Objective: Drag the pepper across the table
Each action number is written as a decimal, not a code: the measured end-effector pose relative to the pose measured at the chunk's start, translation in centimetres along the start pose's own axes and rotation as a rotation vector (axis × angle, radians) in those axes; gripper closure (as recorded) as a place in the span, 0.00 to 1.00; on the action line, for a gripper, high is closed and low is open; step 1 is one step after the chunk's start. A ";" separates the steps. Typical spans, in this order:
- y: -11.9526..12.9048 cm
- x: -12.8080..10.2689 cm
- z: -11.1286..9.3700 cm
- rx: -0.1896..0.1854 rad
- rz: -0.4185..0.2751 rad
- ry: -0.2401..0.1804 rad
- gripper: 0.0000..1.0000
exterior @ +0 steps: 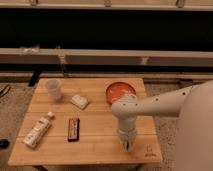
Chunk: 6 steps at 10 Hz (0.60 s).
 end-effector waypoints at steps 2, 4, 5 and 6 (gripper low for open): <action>-0.5 0.4 0.0 -0.015 0.019 -0.008 0.56; -0.8 0.6 -0.1 -0.027 0.032 -0.016 0.36; -0.9 0.5 -0.2 -0.038 0.036 -0.025 0.25; -0.9 0.4 -0.3 -0.048 0.039 -0.034 0.21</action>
